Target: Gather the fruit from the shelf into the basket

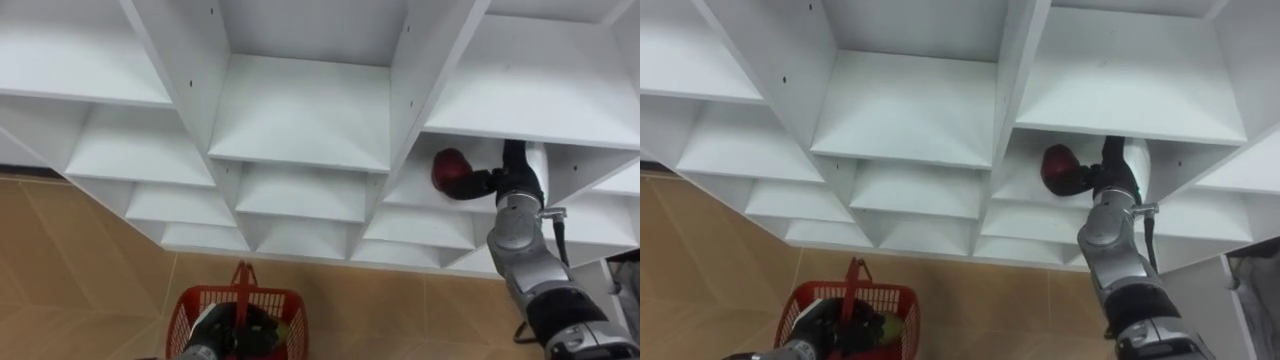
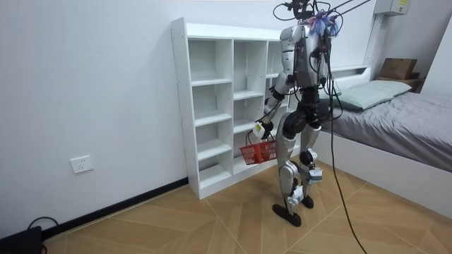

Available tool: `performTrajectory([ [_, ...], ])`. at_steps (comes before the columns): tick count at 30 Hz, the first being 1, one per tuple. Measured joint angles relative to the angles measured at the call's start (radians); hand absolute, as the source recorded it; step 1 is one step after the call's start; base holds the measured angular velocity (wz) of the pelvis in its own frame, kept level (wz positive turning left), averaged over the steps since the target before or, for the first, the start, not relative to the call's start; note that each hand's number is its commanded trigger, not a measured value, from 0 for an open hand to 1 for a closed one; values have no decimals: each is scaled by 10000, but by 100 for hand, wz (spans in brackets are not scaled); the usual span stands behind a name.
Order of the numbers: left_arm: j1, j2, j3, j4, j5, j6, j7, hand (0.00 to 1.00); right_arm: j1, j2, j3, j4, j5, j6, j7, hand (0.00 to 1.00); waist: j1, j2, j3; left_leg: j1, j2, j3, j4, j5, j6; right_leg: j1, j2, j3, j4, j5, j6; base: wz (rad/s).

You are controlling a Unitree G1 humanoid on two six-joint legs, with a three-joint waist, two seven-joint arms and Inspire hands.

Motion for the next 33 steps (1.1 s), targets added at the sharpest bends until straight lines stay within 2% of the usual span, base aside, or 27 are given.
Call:
performTrajectory([
  [6,-17,-17,-2,10,-2,0,2,100,-8,-4,1,0,-3,0,1,0,42,59,-7,-36,0,-17,-4,3,-2,-37,1,4,1,0,0,0],
  [11,-103,-27,-207,9,-8,-1,16,100,-20,-26,53,11,186,0,4,0,233,59,-9,-212,-19,-21,-4,64,1,-280,-27,11,126,6,-10,0],
  [18,-90,-3,-400,11,-4,-1,8,100,-30,-26,51,70,256,0,20,0,251,51,-3,-260,-29,-18,2,79,15,-314,-44,3,136,8,-14,0],
  [22,-100,122,-442,10,-16,-1,8,100,-45,-26,58,192,400,1,37,0,292,40,3,-304,-27,-12,11,79,15,-373,-49,13,167,8,-14,-1],
  [26,-201,262,-496,15,-8,-2,8,100,-281,-25,102,372,486,1,44,0,369,11,41,-475,-39,20,38,106,25,-617,-73,43,302,8,-15,-2],
  [33,-276,264,-503,12,-2,-3,0,100,-414,-25,114,655,479,-2,153,0,512,-25,108,-726,-39,-20,186,106,25,-776,-93,18,329,10,-18,2],
])
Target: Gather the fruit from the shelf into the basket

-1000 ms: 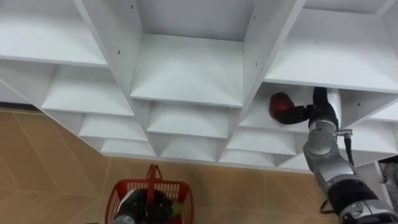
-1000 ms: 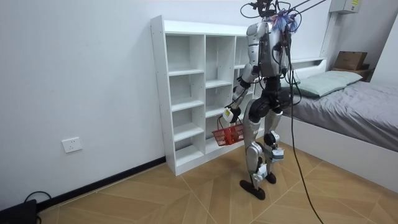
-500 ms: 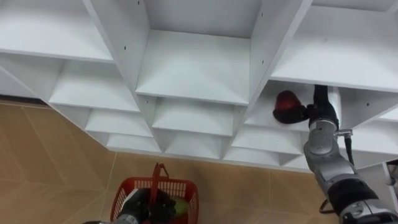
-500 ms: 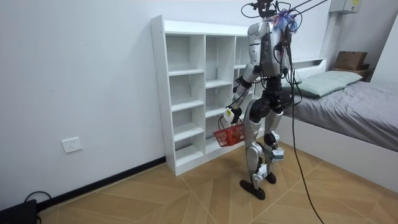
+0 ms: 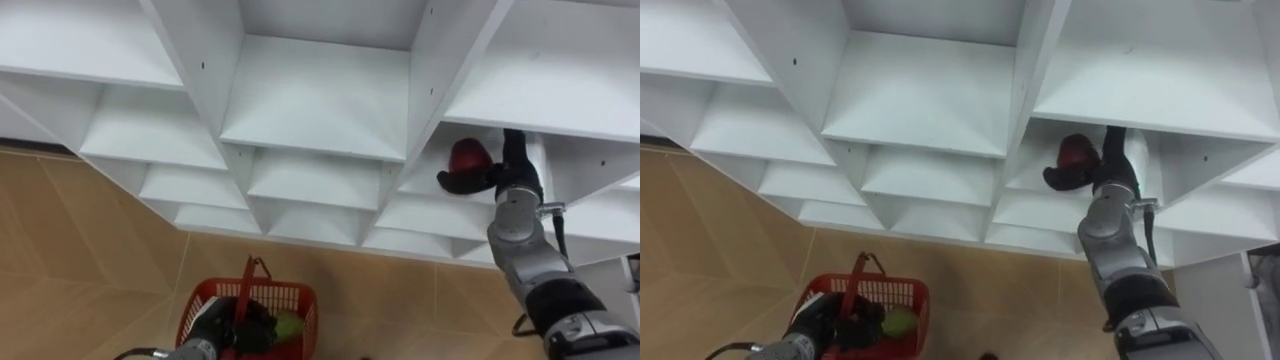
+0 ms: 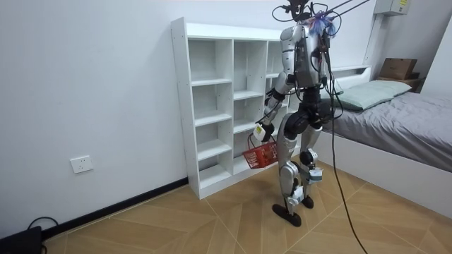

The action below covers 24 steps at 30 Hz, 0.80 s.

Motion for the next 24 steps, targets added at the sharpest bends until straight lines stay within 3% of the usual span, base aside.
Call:
performTrajectory([
  [5,-80,2,10,-1,13,-2,7,100,-1,-3,-3,66,-1,0,254,0,9,-34,59,-224,-10,7,89,0,1,-273,-28,16,155,-2,-2,0],
  [24,-177,4,-107,46,-6,-1,-3,100,-272,-97,1,608,-658,16,737,0,-7,-32,110,-406,-22,-4,173,12,23,-451,-88,-112,307,-2,-4,1],
])
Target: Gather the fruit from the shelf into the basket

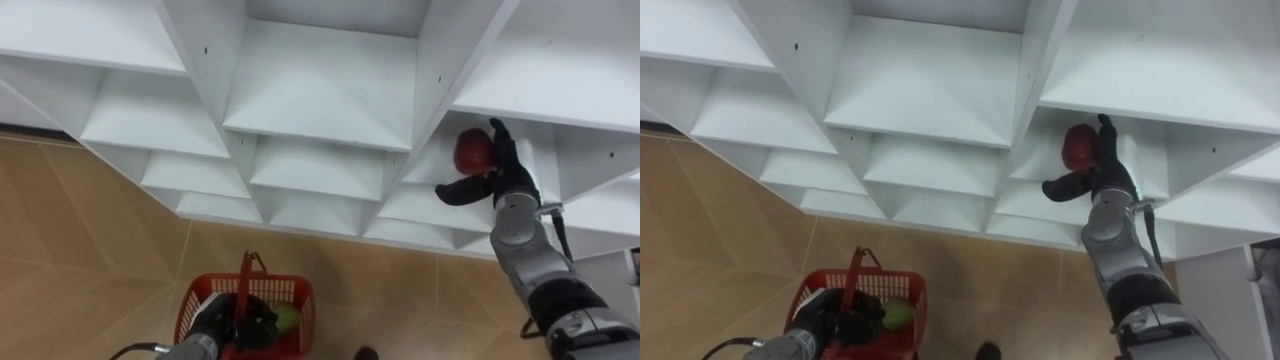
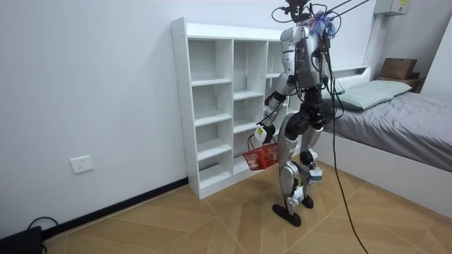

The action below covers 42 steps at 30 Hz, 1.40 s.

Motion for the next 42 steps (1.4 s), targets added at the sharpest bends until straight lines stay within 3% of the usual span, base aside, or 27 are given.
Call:
performTrajectory([
  [7,-21,-9,-265,17,6,1,2,100,-177,-31,9,238,24,2,-16,0,-3,-1,0,-2,0,-21,-13,0,1,0,-14,-82,14,1,-1,1],
  [42,-22,-75,-246,56,-1,-1,7,100,-468,-90,-161,246,213,3,-9,0,-4,0,-8,39,-4,49,109,15,17,11,-35,9,113,0,-1,0],
])
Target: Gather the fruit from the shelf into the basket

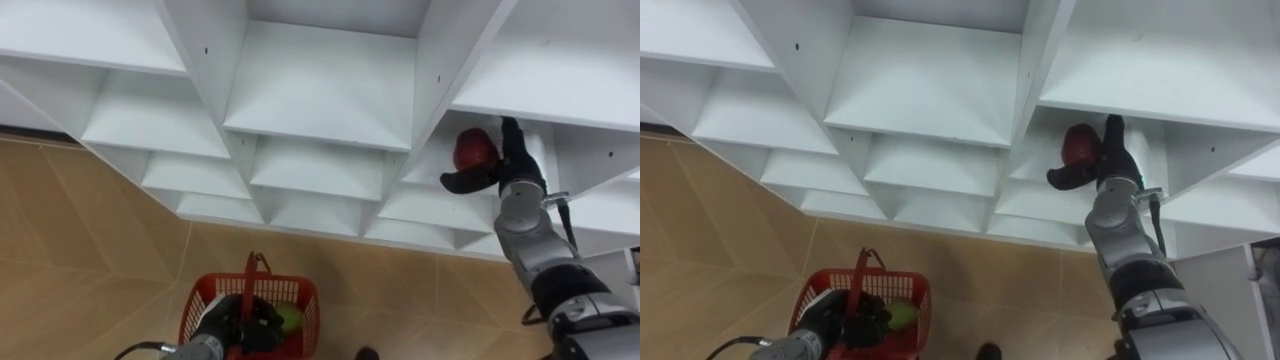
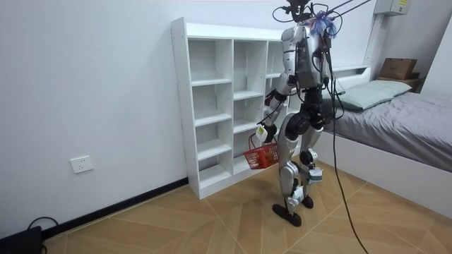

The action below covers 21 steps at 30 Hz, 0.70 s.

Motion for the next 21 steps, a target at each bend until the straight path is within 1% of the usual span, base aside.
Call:
performTrajectory([
  [4,-3,4,108,39,-1,0,-1,100,2,0,8,1,23,5,18,0,20,0,0,9,-7,32,67,0,0,-3,-25,24,86,0,0,0],
  [5,-5,4,116,82,-1,0,-3,100,2,0,26,15,42,8,24,3,26,0,0,15,-10,31,76,1,2,-2,-31,3,99,2,-3,0],
  [6,-5,5,116,106,-2,0,-4,100,3,0,26,24,69,9,24,63,25,0,0,16,-12,32,80,4,8,-2,-35,0,108,6,-9,0],
  [7,-6,5,121,154,-1,0,-6,100,2,-1,25,51,157,18,24,83,24,0,0,18,-12,33,87,7,13,-2,-39,-3,123,12,-20,0],
  [8,-11,5,119,193,-4,0,-17,100,0,-2,28,118,162,20,24,100,24,0,0,13,-12,33,109,7,13,-2,-42,-3,141,16,-27,0],
  [11,-34,7,118,199,-2,0,-95,100,1,-4,69,342,156,104,35,100,25,-1,1,11,-19,29,160,5,16,-4,-75,-3,240,-4,-50,1],
  [18,-94,36,120,207,1,0,-235,100,-10,-106,125,348,26,100,193,100,40,-5,3,-22,-15,46,226,6,17,-11,-87,-29,250,-15,-67,0],
  [21,-197,64,60,233,0,0,-298,100,-12,-123,166,348,-278,93,231,100,44,-5,4,-48,-12,40,242,6,18,-26,-89,-30,253,-17,-70,0],
])
